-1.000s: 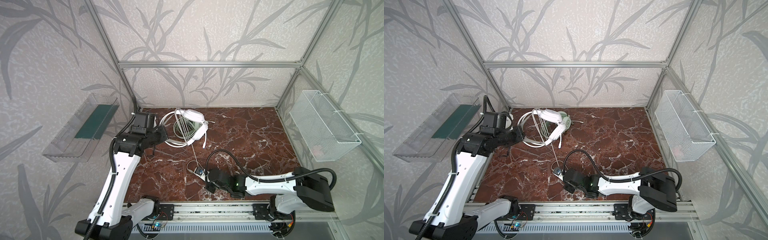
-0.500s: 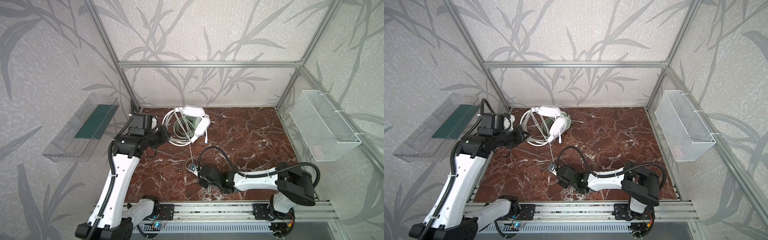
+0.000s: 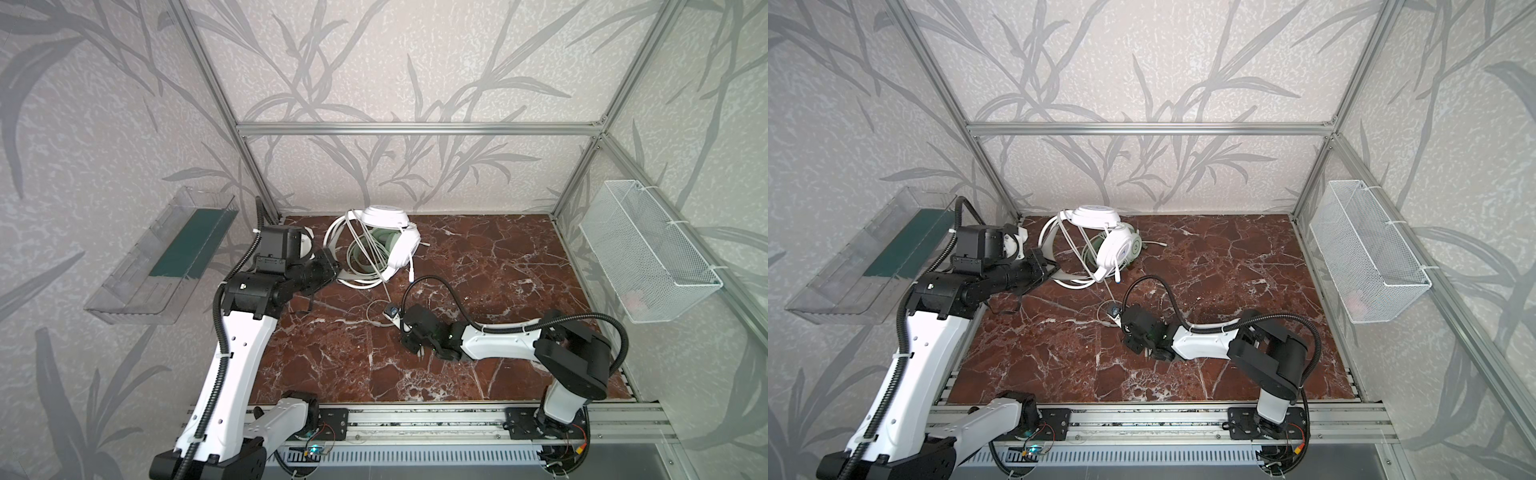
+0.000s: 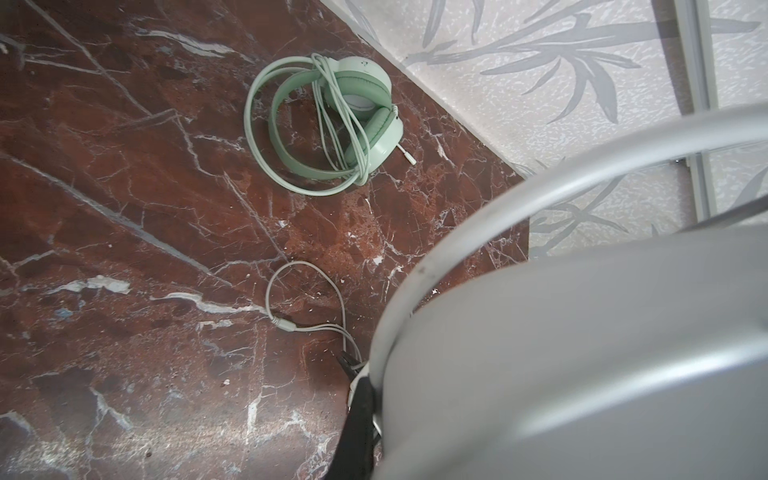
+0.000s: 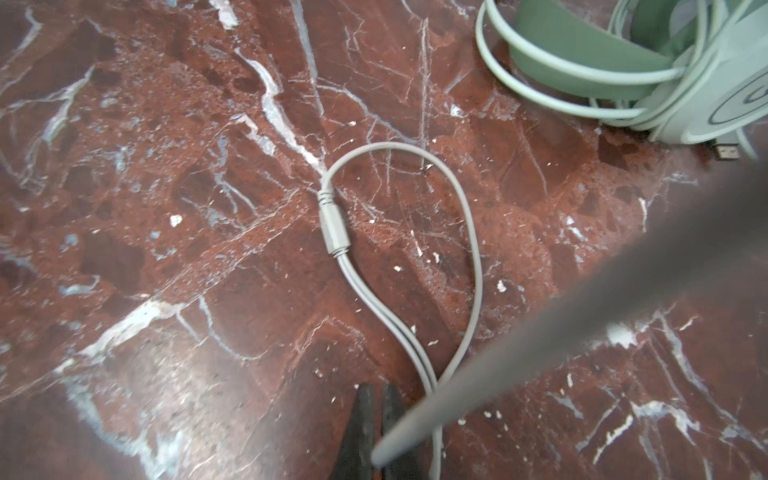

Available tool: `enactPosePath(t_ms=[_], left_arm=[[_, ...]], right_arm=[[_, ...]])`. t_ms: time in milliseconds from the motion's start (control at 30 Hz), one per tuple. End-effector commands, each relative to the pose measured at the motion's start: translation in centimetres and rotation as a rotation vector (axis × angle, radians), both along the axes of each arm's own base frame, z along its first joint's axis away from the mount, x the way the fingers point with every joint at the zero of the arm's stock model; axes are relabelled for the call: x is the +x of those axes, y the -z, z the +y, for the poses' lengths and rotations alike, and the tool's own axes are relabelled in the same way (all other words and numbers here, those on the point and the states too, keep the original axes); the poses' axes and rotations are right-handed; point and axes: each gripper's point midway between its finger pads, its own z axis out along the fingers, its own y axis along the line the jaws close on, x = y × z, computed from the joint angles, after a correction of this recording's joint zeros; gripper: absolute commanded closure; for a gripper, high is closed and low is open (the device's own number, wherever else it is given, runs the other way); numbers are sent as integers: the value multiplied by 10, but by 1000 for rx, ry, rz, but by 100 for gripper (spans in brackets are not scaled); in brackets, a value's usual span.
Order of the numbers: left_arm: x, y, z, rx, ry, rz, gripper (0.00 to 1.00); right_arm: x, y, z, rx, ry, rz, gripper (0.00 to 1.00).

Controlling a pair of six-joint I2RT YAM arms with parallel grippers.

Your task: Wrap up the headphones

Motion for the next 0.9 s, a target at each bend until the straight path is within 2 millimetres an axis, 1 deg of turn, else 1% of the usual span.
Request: enactPosePath(t_ms=[0,100,200,300,433,567,700,767,867], left_arm=[[7,-31,13,15,-61,-123,100],[10,-28,17,17,-87,-112,100],[14,-22,24,41,-119,-95,100],[16,-13,33,82,-156,-68,100],[15,2,46,154,-194,-35,100],[17,20,50,193,-193,9,100],[20,38,46,197,-163,66,100],[21,45,44,199,-147,87,100],[21,55,46,218,-138,111,100]], right_arm=[[-34,16,-14,-35,-38,91,100],[-59,22,-14,-69,-70,84,100],[-78,14,-12,-108,-104,23,100],[-94,-3,-10,-122,-151,-28,100],[-113,-38,-9,-100,-217,-94,100],[-126,-73,-8,-63,-276,-145,100],[-140,-93,-3,-52,-380,-197,100],[-141,-101,-1,-49,-391,-228,100],[-135,-113,-1,-56,-374,-285,100]])
